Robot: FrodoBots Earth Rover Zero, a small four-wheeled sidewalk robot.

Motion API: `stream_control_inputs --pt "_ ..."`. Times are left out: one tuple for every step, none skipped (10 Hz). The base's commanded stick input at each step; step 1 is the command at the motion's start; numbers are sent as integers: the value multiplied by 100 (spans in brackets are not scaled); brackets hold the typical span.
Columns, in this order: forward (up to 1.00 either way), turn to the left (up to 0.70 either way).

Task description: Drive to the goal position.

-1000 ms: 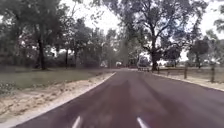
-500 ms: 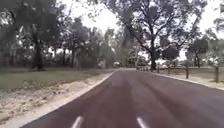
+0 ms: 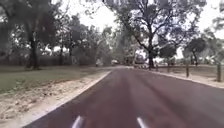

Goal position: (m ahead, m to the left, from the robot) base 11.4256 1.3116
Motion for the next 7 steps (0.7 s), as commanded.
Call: stream_control_inputs --pt "60 -15" --pt "60 0" --pt "60 0" --pt "60 0" --pt "60 0" --pt "60 0" --pt "60 0"
